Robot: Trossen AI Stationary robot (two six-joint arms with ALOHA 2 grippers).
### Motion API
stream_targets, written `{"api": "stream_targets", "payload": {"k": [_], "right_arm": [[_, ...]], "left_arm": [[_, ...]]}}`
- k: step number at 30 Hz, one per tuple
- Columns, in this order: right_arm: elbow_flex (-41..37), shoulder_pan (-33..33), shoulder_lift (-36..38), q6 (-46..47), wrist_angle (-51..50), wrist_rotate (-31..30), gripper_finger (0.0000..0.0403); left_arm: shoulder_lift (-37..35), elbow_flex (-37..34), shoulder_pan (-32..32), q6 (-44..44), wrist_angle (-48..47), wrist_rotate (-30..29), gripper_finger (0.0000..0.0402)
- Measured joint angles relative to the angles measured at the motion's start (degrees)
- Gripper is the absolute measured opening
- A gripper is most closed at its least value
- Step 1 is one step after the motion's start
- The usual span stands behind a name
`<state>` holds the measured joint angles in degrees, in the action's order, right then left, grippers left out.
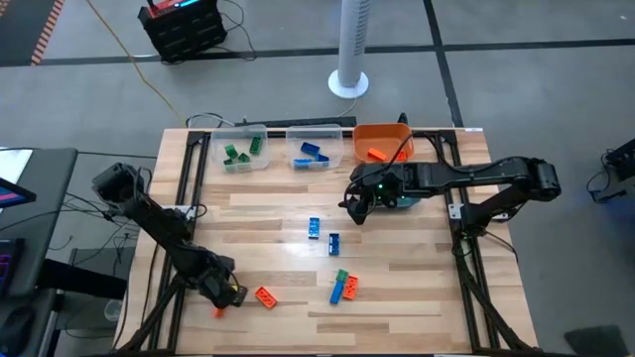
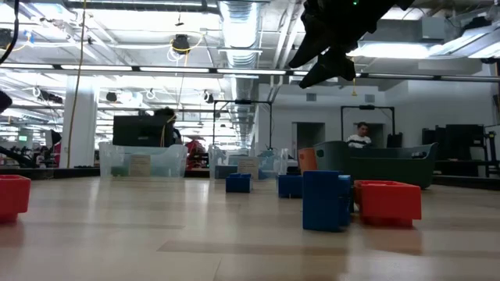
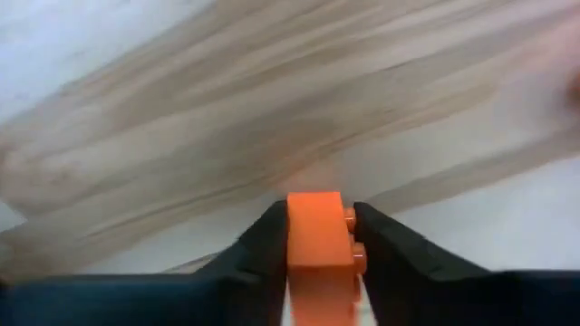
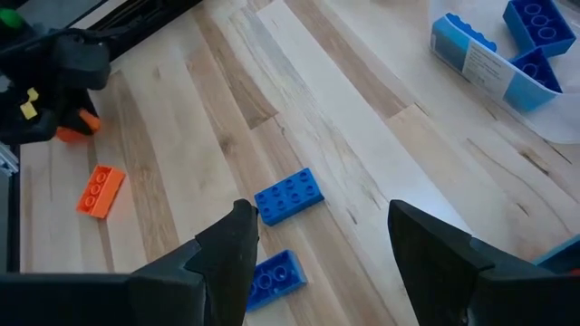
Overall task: Sort blocks
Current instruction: Put the orange game piece into the orange bin
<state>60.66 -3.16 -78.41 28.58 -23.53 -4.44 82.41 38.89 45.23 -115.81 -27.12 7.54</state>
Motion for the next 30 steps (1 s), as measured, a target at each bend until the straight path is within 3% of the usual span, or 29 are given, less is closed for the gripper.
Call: {"api": "stream_targets", "payload": {"k": [4, 10, 16, 19, 23, 26, 30], "right_arm": [[0.0, 0.0, 0.0, -0.4, 0.0, 0.0, 0.0255], [0.0, -0.7, 0.0, -0.6, -0.8, 0.0, 0.0255], [0.0, -2.3, 0.0, -0.6, 0.9, 5.8, 0.0255], [0.0, -2.6, 0.0, -0.4, 3.4, 7.9, 0.0255], [0.0, -2.2, 0.0, 0.5, 10.4, 7.9, 0.0255], [0.0, -2.1, -0.6, 1.5, 17.6, 7.8, 0.0255], [0.1, -2.1, -1.8, 0.8, 24.6, 5.4, 0.0255]], "left_arm": [[-2.8, 0.3, -0.6, 0.0, 0.6, -6.3, 0.0086], [-13.7, 0.8, -5.3, 3.6, -9.0, -18.4, 0.0086], [-28.3, 0.8, -14.7, 25.2, -11.2, -42.4, 0.0086], [-33.1, 0.9, -21.7, 39.8, -10.3, -49.1, 0.0087], [-36.4, 0.9, -32.1, 60.0, -1.1, -48.0, 0.0095], [-36.9, 0.9, -39.0, 75.2, 11.4, -42.8, 0.0095], [-35.5, 0.9, -46.5, 88.8, 28.1, -35.1, 0.0097]]}}
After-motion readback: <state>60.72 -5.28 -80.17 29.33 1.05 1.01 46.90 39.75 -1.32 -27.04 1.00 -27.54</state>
